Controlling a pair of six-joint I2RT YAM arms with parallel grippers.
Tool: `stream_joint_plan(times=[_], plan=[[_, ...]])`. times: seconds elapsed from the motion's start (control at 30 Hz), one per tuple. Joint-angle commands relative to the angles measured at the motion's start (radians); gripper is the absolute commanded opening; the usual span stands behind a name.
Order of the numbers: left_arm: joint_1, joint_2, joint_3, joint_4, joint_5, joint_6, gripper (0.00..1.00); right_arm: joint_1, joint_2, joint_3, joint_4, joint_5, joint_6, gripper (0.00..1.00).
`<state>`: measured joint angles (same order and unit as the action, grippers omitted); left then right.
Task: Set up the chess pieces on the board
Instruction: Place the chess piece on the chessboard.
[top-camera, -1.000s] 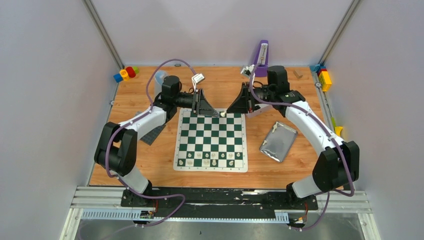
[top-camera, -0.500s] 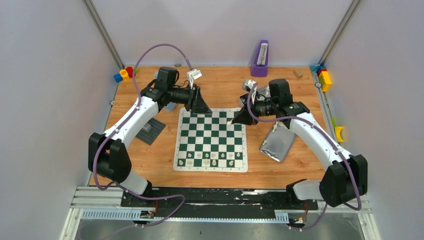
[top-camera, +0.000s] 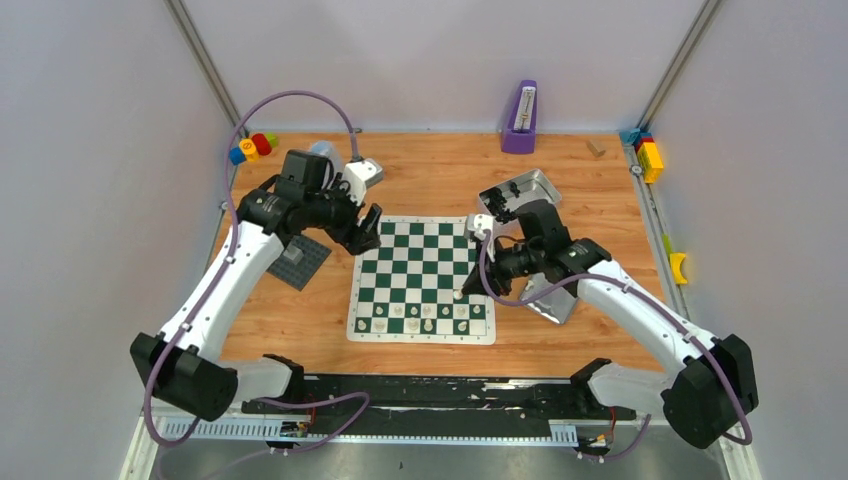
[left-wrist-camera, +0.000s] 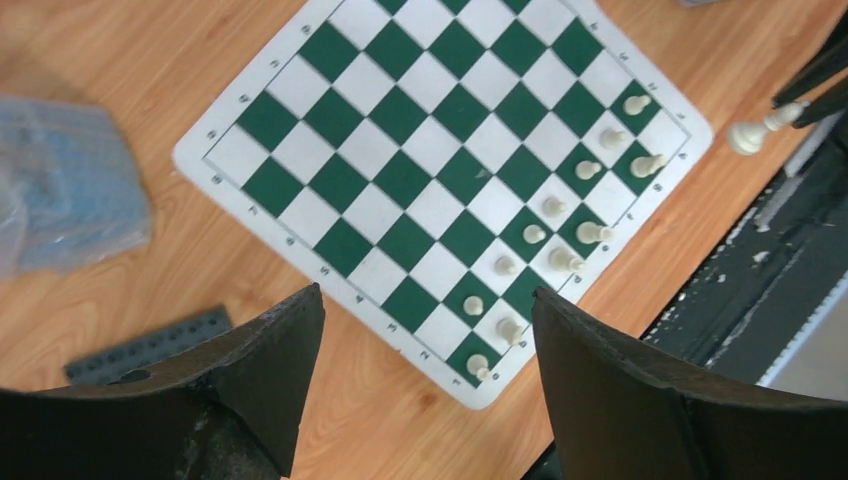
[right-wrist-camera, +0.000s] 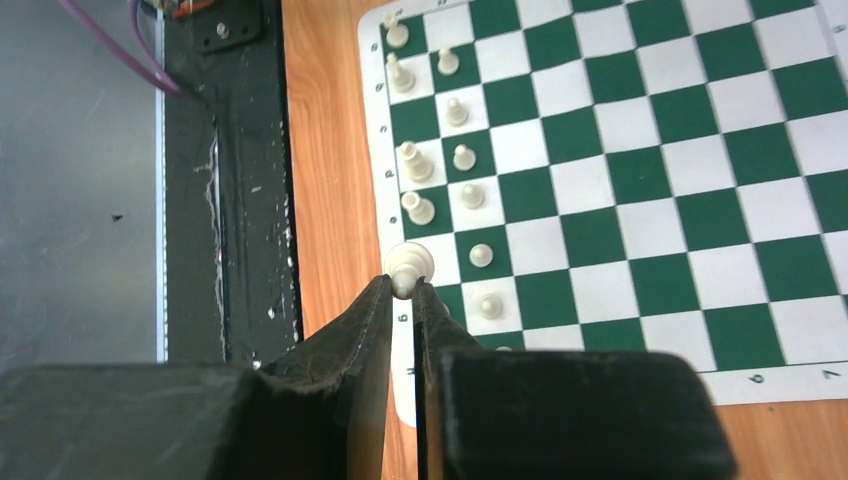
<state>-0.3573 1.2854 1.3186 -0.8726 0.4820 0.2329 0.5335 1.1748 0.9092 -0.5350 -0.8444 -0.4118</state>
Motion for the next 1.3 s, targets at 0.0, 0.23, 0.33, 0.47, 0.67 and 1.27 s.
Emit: stream_joint_plan(times=[0.0, 0.23, 0.33, 0.47, 0.67, 1.27], plan=[[0.008, -0.066, -0.029, -0.066, -0.169, 0.066, 0.86, 0.054, -0.030, -0.040, -0.008, 0.068, -0.078, 0.00], [0.008, -0.120, -0.091, -0.065, -0.270, 0.083, 0.95, 0.113, -0.032, -0.071, -0.013, 0.126, -0.116, 0.00], [0.008, -0.140, -0.107, -0.051, -0.286, 0.089, 0.99, 0.120, -0.038, -0.078, -0.032, 0.151, -0.139, 0.00], [0.007, -0.156, -0.118, -0.040, -0.297, 0.091, 1.00, 0.120, -0.044, -0.093, -0.052, 0.177, -0.154, 0.00], [0.008, -0.168, -0.134, -0.025, -0.291, 0.089, 1.00, 0.139, -0.035, -0.103, -0.057, 0.202, -0.152, 0.00], [0.008, -0.199, -0.155, -0.014, -0.259, 0.089, 1.00, 0.264, 0.202, -0.038, 0.042, 0.273, -0.162, 0.00]])
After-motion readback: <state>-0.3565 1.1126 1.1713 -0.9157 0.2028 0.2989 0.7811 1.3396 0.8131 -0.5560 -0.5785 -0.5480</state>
